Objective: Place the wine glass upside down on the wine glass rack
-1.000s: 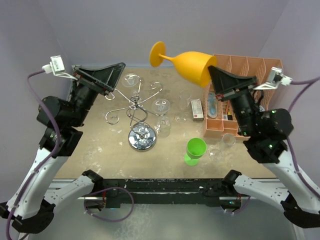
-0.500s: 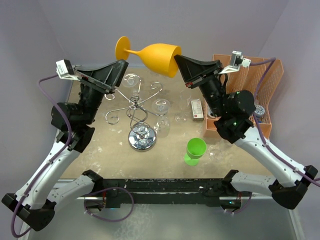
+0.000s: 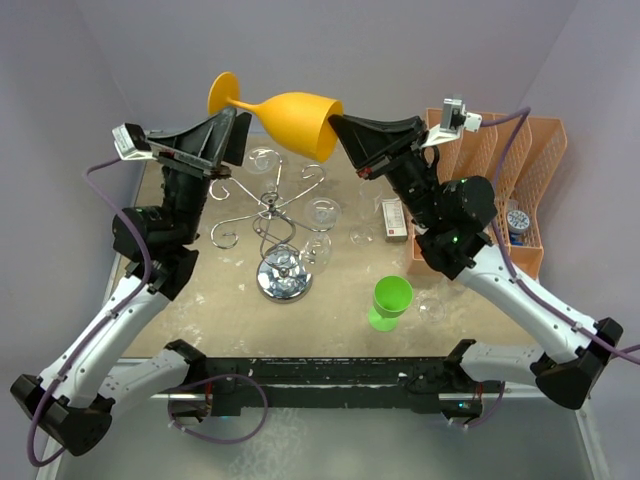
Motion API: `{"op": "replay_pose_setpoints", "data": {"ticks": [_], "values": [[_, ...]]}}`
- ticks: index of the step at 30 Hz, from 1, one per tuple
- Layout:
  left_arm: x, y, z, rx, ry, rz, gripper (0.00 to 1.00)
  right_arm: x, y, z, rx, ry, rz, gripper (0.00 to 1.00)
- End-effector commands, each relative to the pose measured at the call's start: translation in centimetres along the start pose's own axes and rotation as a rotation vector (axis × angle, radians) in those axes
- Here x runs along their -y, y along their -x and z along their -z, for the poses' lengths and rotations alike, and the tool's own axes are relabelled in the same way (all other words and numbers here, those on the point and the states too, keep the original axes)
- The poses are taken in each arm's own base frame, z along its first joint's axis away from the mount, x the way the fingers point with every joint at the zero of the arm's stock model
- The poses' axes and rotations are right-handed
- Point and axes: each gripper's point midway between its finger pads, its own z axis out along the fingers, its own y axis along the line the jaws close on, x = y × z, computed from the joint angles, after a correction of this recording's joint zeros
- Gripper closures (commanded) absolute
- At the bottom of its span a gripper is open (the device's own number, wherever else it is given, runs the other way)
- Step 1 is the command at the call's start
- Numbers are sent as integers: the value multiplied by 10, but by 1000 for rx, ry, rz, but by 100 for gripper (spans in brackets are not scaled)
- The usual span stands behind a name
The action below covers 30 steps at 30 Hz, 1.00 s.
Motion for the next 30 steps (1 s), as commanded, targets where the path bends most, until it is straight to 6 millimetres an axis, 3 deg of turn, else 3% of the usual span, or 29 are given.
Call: {"op": "replay_pose_setpoints", "data": {"ticks": [1,7,18,25,30], "values": [[43,22,-8,98,-119,48,45,-47,25,-1,42,187,-10,100],[51,25,-18,104,-87,-17,66,-52,11,3,-13,243,30,100],[41,23,-25,104,-73,-27,73,-60,-17,3,-120,345,55,100],[42,25,-23,109,-70,-66,98,-58,-25,2,-142,350,36,100],[50,26,-20,107,-77,-129,100,-46,-22,-2,-132,262,1,100]]}}
